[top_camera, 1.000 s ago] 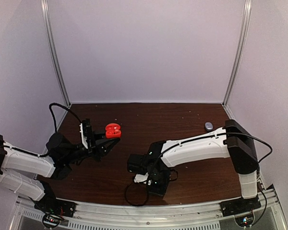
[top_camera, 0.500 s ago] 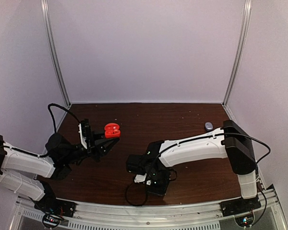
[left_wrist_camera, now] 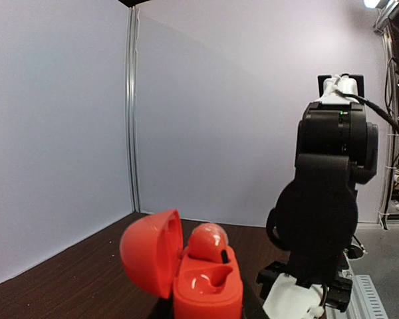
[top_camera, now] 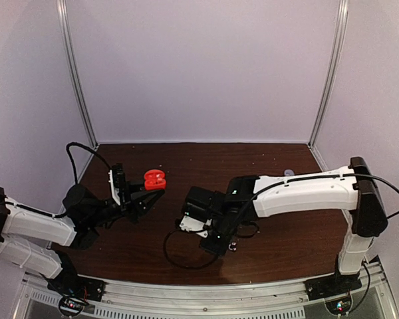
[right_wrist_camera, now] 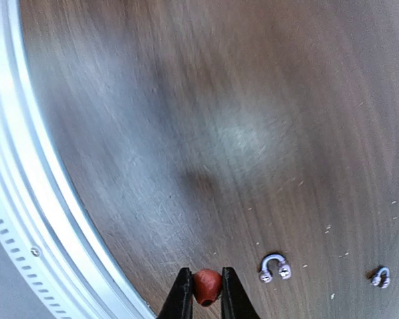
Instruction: Insert the wireless bluetooth earbuds into the charging case
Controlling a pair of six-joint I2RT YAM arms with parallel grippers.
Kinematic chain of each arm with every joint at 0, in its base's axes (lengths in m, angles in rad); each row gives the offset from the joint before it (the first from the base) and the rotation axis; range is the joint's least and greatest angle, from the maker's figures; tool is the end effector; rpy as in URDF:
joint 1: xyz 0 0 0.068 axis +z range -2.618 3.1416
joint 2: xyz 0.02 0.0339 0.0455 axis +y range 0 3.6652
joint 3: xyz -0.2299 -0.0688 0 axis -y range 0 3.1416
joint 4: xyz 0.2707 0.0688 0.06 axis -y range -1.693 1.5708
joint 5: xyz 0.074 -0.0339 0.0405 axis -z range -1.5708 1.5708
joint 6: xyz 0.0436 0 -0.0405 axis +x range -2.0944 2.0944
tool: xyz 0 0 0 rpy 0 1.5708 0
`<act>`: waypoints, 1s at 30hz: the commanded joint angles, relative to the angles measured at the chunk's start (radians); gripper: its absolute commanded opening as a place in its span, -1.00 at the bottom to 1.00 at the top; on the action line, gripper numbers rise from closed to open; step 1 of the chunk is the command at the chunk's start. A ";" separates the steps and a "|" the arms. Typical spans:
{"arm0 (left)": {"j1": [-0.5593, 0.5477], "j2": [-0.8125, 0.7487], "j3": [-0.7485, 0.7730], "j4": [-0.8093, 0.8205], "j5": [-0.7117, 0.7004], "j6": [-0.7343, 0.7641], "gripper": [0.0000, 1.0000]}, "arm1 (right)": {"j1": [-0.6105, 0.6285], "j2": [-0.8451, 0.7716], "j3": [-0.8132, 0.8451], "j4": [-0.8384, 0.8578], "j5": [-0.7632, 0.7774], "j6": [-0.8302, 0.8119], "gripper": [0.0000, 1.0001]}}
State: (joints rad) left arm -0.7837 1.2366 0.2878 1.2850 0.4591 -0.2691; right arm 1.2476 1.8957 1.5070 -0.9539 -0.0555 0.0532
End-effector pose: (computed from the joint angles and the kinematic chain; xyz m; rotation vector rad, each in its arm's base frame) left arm 0.1690 -0.1957 0.1829 0.7423 1.1446 -1.1790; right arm 0.1226 0.3736 0.1698 -1.6843 2.4599 0.2727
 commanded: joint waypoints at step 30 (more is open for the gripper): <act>0.016 0.152 0.162 0.006 -0.006 -0.016 -1.00 | -0.005 -0.417 -0.132 1.005 0.180 -0.104 -0.87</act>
State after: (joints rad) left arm -0.7712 1.3678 0.4171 1.2324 0.4732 -0.2604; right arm 1.2449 1.4475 1.3277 -0.0521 0.0719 -0.0528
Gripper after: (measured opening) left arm 0.218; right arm 0.123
